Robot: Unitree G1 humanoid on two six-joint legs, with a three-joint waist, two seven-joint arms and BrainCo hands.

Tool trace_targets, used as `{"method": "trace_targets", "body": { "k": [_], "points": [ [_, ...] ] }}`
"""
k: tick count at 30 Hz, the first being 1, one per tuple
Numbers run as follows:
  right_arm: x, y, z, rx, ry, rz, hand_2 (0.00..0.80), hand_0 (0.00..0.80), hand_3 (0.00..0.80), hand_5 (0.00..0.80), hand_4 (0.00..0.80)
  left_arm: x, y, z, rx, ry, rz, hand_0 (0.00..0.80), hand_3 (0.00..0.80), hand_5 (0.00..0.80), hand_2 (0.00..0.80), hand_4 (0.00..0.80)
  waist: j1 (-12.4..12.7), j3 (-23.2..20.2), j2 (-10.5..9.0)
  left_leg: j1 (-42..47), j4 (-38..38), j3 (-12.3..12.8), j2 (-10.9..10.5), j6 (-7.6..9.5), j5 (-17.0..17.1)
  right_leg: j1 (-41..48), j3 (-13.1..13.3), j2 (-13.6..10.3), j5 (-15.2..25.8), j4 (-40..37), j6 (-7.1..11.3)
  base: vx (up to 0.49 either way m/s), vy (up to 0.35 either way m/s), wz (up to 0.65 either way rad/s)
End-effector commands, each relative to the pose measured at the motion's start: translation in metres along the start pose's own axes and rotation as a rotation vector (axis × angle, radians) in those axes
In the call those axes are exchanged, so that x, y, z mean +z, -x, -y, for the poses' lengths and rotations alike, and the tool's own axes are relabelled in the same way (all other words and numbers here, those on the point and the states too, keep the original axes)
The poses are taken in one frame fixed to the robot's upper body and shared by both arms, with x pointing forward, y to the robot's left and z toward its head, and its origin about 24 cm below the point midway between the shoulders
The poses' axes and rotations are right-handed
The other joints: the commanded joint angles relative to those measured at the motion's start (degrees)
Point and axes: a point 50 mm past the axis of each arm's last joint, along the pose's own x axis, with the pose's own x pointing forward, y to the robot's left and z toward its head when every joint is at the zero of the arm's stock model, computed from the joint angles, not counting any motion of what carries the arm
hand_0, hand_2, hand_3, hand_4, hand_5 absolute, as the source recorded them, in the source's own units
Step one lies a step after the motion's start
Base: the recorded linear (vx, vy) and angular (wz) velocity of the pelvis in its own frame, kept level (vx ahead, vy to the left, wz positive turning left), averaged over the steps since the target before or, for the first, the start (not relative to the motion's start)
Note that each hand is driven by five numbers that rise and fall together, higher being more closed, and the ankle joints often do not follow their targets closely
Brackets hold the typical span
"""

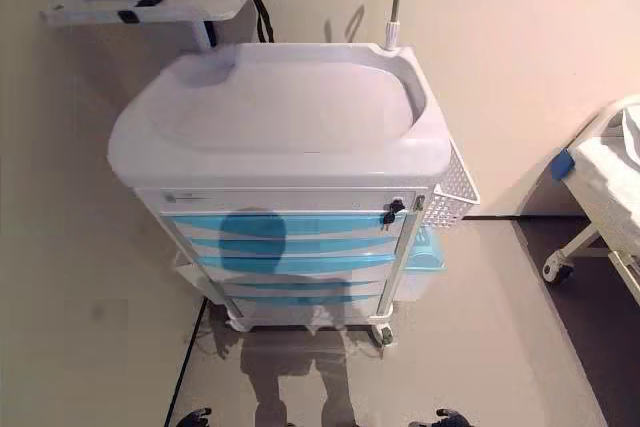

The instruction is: Open the drawer and pick up the medicine

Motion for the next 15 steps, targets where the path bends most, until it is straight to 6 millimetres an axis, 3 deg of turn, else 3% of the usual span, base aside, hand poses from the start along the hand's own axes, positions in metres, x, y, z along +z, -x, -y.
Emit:
{"method": "trace_targets", "body": {
  "k": [1, 15],
  "points": [
    [0.0166, -0.0016, -0.0004, -0.006, 0.049, 0.045, 0.000, 0.000, 0.000, 0.000, 0.000, 0.0129, -0.0031, -0.0112, 0.039, -0.014, 0.011, 0.000, 0.000, 0.000, 0.000, 0.000, 1.4, 0.1, -2.44, 1.0, 0.0, -1.7, -2.4, 1.22, -2.3, 0.7, -1.4, -3.3, 0.6, 1.2, 6.34, 0.000, 0.000, 0.00],
    [0.0147, -0.0015, 0.0016, -0.015, 0.047, 0.040, 0.000, 0.000, 0.000, 0.000, 0.000, 0.0217, -0.0034, -0.0154, 0.055, 0.039, 0.047, 0.000, 0.000, 0.000, 0.000, 0.000, 1.4, 0.6, -2.69, 0.7, 0.2, -1.6, -2.3, 1.32, -2.6, 0.3, -1.3, -3.2, 0.3, 1.5, 6.33, 0.002, 0.001, 0.00]
  ]
}}
